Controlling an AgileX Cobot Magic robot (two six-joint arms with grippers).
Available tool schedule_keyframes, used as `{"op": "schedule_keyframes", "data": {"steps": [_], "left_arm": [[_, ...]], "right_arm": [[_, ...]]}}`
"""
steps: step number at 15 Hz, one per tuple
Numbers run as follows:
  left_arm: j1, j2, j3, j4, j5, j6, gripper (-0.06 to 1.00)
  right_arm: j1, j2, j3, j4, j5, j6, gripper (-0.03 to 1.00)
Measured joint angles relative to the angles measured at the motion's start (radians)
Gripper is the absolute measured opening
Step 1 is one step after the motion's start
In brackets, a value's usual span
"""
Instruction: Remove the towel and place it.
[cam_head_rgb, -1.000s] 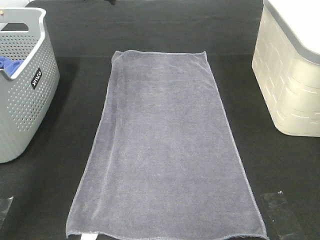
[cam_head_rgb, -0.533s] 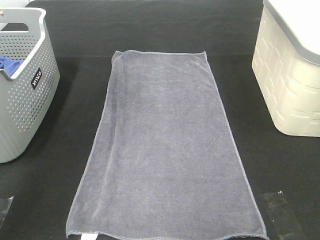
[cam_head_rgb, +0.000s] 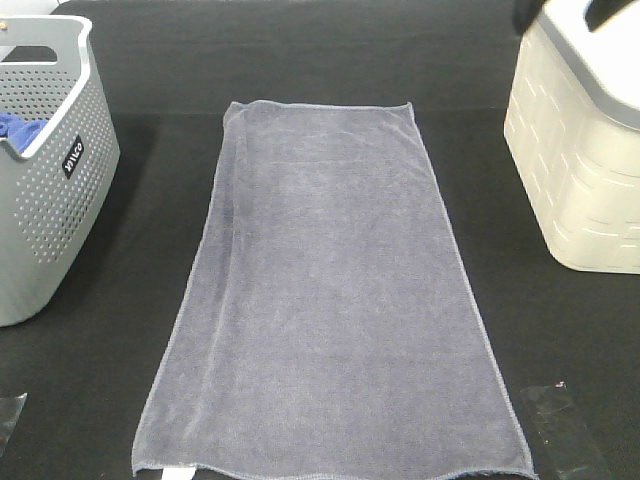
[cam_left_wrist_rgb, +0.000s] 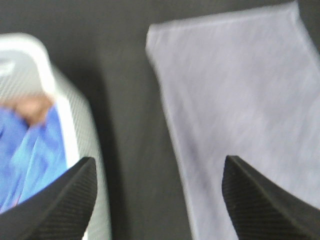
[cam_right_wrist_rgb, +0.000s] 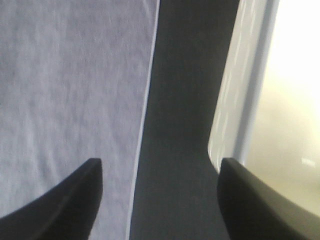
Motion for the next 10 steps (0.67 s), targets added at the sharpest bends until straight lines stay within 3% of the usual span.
{"op": "schedule_keyframes", "data": {"steps": [10], "left_arm": [[0.000,-0.794,0.852,-0.019,0.004,-0.050,0.68]], "right_arm": [[0.001,-0.604,0.569,0.026,0.003,-0.001,0.63]]}}
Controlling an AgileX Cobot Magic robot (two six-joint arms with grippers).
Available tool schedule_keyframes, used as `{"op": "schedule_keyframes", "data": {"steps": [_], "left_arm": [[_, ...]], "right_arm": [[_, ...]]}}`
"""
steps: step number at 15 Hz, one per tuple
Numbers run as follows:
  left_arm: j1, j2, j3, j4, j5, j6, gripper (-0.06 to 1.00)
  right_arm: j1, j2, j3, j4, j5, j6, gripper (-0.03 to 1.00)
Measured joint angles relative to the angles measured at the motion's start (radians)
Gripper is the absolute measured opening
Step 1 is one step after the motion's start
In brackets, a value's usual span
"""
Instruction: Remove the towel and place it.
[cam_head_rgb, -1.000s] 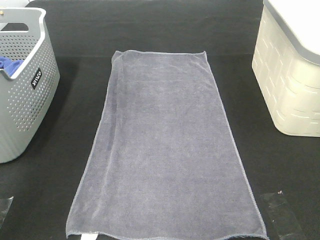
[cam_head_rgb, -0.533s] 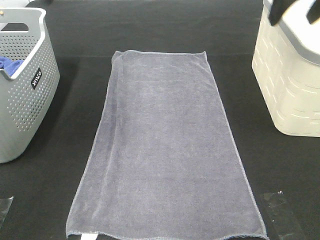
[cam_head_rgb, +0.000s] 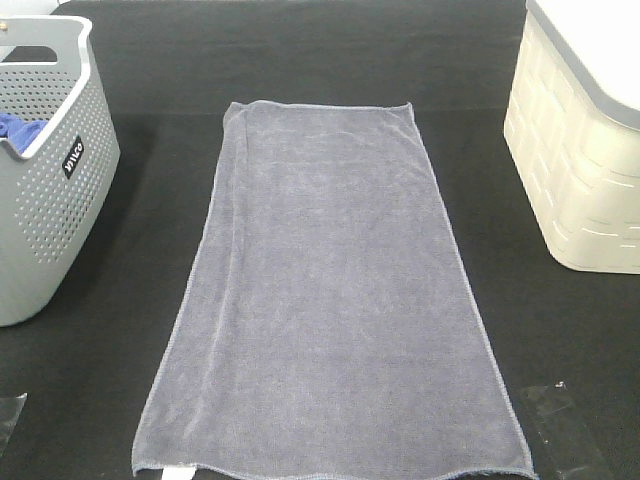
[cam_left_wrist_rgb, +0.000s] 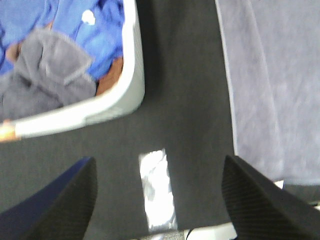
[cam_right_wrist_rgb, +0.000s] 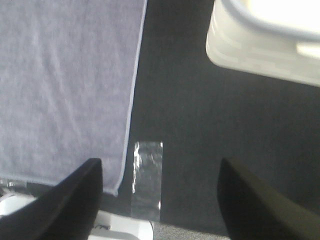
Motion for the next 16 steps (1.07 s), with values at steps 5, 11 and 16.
{"op": "schedule_keyframes", "data": {"steps": [5,11,16], "left_arm": [[0.000,-0.458,0.280,-0.038,0.004,0.007,0.68],[0.000,-0.825,0.449,-0.155,0.006,0.169,0.68],[0.000,-0.846,0.493,-0.222,-0.074,0.321,0.68]], "right_arm": [[0.000,-0.384,0.309,0.000,0.001,0.000,0.63],[0.000,-0.822,0.579,0.003,0.008,0.000,0.63],[0.000,-0.989,0.603,0.027,-0.026,-0.080,0.63]]}}
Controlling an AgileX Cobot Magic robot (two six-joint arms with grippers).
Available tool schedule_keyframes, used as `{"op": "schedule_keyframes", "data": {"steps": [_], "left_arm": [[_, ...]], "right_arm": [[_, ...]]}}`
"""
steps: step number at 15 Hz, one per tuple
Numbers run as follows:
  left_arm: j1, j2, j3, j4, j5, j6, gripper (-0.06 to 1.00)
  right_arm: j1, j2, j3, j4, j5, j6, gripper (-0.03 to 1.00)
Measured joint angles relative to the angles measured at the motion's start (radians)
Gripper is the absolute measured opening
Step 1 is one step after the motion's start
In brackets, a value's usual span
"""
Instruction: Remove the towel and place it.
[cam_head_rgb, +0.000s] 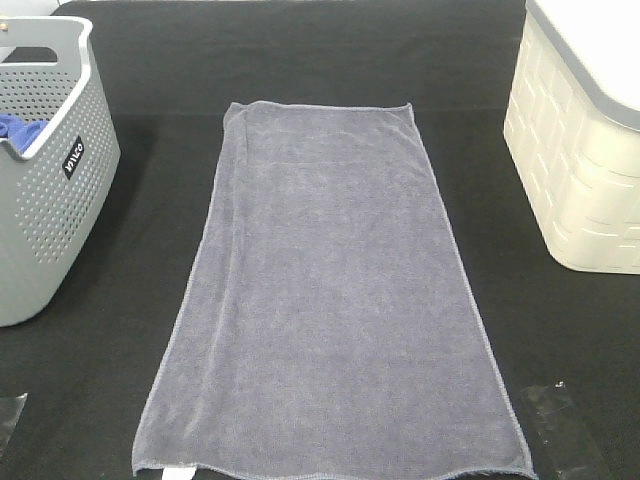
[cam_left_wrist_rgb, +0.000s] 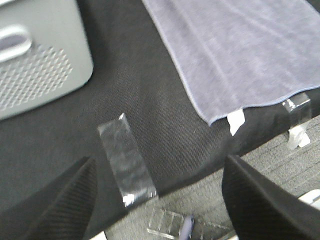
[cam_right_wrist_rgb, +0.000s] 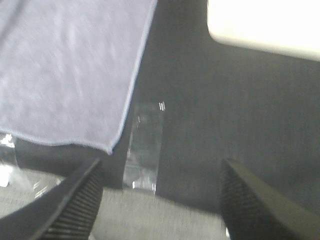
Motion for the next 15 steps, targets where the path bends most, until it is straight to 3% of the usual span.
{"op": "schedule_keyframes", "data": {"steps": [2,6,15], "left_arm": [[0.000,0.000,0.030,-0.035,-0.071,0.058,0.68],[0.000,0.000,0.031,-0.051,-0.086,0.093,0.68],[0.000,0.000,0.033,-0.054,-0.087,0.096,0.68]], "right_arm": [[0.000,-0.005,0.004,0.023,-0.028,-0.047,0.63],[0.000,-0.005,0.040,0.025,-0.110,-0.051,0.63],[0.000,-0.005,0.042,0.027,-0.116,-0.051,0.63]]}}
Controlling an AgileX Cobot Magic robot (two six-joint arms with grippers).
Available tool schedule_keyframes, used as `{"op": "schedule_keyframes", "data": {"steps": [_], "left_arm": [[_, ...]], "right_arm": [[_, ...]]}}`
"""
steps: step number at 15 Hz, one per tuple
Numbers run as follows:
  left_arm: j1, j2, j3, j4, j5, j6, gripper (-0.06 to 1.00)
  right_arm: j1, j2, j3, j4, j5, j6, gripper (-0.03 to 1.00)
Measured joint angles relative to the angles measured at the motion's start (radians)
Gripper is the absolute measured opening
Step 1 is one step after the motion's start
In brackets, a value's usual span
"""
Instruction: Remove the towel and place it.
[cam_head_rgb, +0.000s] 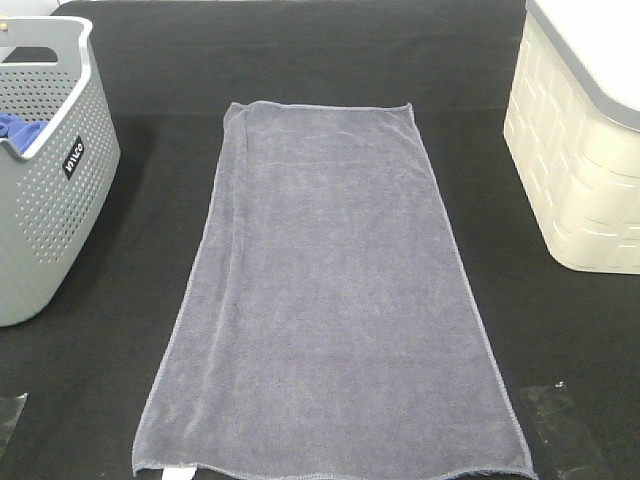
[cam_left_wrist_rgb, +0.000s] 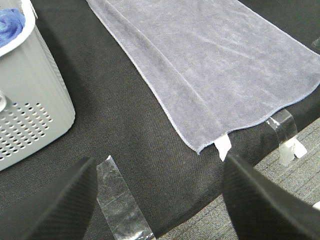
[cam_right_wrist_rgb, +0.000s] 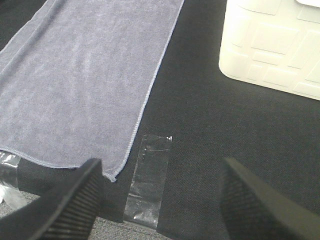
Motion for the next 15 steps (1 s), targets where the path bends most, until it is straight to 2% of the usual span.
{"op": "schedule_keyframes", "data": {"steps": [11,15], "left_arm": [[0.011,0.000,0.000,0.000,-0.001,0.000,0.68],[0.154,0.000,0.000,0.000,-0.001,0.000,0.68]], "right_arm": [[0.000,0.000,0.000,0.000,0.000,0.000,0.63],[-0.023,0.000,0.000,0.000,0.000,0.000,0.63]]}}
